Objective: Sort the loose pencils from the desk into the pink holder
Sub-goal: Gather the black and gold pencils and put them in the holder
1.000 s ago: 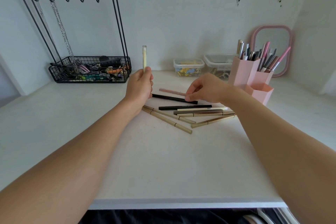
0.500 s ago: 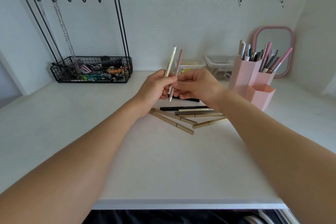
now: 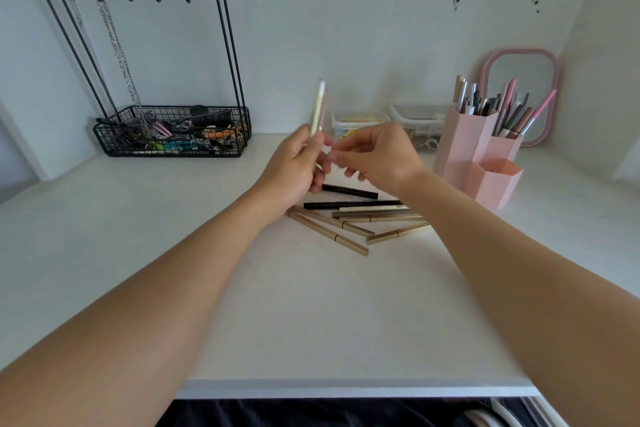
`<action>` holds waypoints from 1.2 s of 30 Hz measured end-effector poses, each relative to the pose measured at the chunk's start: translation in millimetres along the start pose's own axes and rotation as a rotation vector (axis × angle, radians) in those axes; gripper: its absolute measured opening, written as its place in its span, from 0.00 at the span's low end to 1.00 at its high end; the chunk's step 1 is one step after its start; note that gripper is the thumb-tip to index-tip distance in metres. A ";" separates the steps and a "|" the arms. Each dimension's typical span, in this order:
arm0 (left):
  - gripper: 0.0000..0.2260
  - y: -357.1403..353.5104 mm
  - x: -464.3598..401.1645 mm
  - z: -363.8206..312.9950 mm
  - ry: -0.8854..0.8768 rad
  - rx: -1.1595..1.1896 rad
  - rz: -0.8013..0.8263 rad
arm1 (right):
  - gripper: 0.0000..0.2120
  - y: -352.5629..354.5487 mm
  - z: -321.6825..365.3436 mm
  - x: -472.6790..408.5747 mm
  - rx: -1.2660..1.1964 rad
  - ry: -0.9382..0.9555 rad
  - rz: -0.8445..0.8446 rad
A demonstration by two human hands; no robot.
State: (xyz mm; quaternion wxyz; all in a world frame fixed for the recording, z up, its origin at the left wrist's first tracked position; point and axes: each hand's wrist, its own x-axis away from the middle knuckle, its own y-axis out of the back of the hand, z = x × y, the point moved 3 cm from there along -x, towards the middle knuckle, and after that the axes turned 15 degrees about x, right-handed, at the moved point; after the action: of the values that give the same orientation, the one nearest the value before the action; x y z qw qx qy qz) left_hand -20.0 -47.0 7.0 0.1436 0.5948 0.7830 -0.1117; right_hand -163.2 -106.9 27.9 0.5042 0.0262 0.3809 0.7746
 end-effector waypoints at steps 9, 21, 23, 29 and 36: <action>0.14 27.6 -7.4 2.9 0.130 0.274 -0.300 | 0.07 5.1 -18.0 -2.0 0.505 0.038 0.319; 0.14 27.3 -7.5 5.7 0.194 0.311 -0.365 | 0.05 8.5 -20.5 -7.4 0.507 0.018 0.255; 0.14 25.2 -7.0 5.6 0.185 0.311 -0.326 | 0.04 10.1 -18.4 -6.9 0.330 -0.042 0.220; 0.17 12.2 -4.1 0.4 0.221 0.317 -0.136 | 0.04 3.1 -3.2 -1.2 -0.225 -0.052 0.219; 0.16 -5.0 1.7 1.9 0.153 0.093 0.105 | 0.03 -7.7 7.8 7.1 -0.259 0.065 0.108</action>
State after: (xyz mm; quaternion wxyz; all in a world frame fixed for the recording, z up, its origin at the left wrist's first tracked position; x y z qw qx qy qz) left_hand -25.1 -47.4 4.5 0.0612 0.6476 0.7536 -0.0943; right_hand -157.5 -95.2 26.2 0.4482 -0.0435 0.2917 0.8439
